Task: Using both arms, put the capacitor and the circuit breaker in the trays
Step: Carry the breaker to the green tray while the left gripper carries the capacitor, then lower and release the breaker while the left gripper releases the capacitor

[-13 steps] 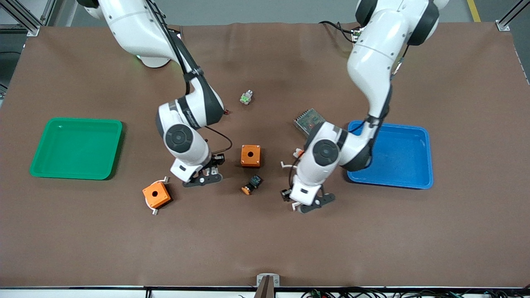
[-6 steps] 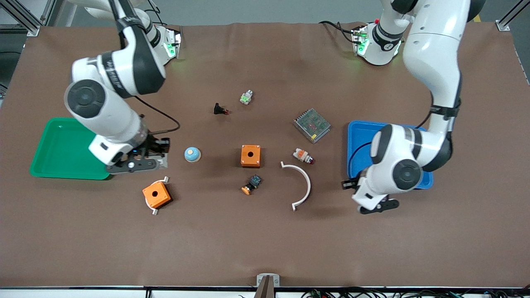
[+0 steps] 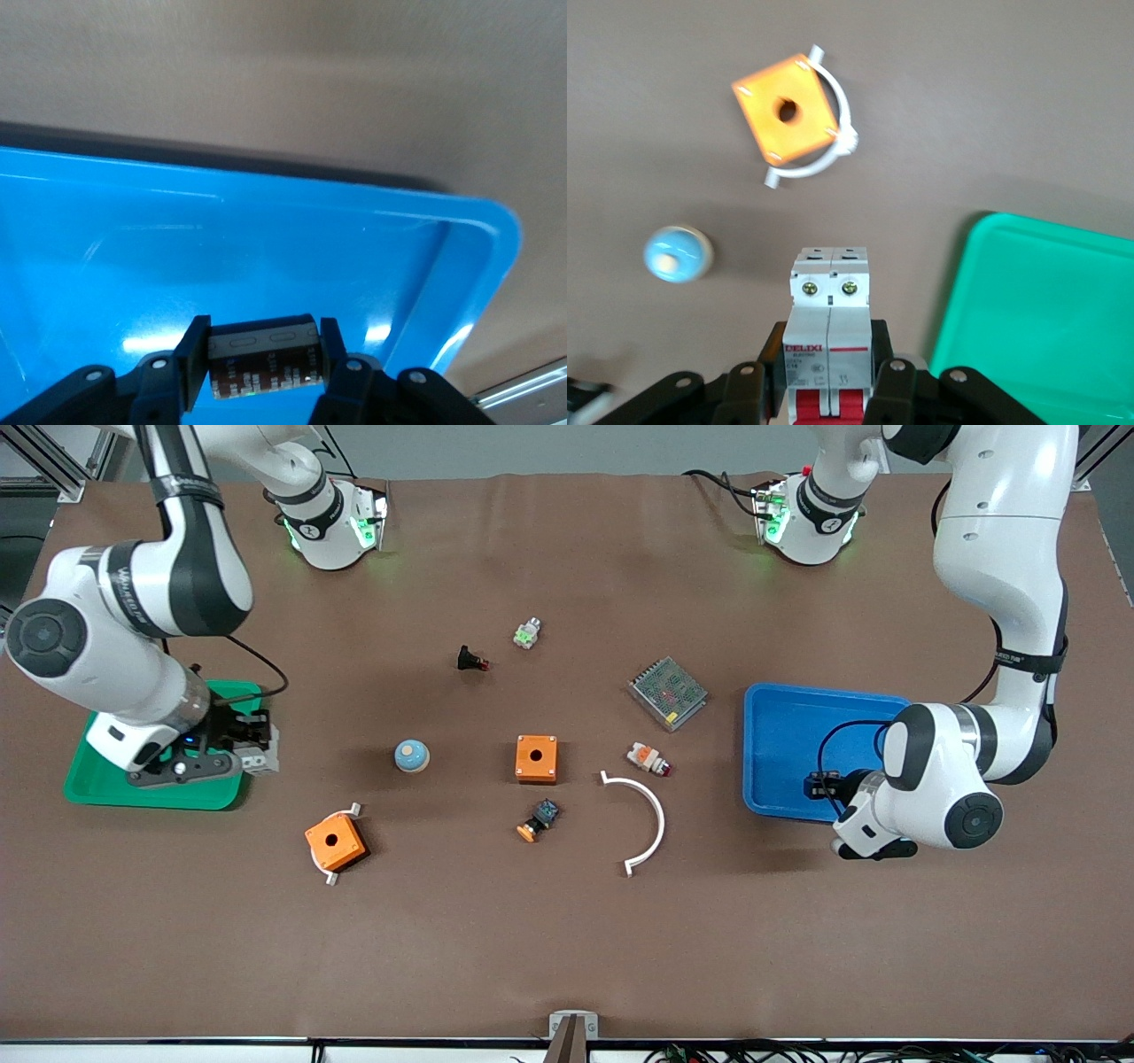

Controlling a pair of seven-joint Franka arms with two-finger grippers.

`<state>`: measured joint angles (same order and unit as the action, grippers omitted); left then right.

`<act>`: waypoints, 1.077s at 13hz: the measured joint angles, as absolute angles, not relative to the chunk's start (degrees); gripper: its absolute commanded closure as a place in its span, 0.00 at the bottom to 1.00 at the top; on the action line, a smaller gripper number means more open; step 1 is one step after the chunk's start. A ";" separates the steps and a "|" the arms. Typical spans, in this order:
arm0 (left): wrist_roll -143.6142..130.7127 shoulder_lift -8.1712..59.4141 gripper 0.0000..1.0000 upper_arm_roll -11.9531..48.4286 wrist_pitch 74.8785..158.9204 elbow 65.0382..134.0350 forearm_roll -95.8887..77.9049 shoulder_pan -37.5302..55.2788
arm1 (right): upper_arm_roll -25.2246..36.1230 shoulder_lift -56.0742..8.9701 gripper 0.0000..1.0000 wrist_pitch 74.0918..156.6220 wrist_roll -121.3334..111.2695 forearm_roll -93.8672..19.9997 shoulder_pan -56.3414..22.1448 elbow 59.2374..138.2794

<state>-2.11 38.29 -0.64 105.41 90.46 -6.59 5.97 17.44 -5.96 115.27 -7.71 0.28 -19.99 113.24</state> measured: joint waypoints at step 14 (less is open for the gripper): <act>0.58 41.02 0.00 -0.21 105.74 85.46 -5.82 7.41 | 17.48 -11.51 0.92 135.57 -39.00 0.88 4.32 129.81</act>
<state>0.58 41.02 -0.21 105.74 85.46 -5.82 7.41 17.48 -11.51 135.57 -39.00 0.88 4.32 129.81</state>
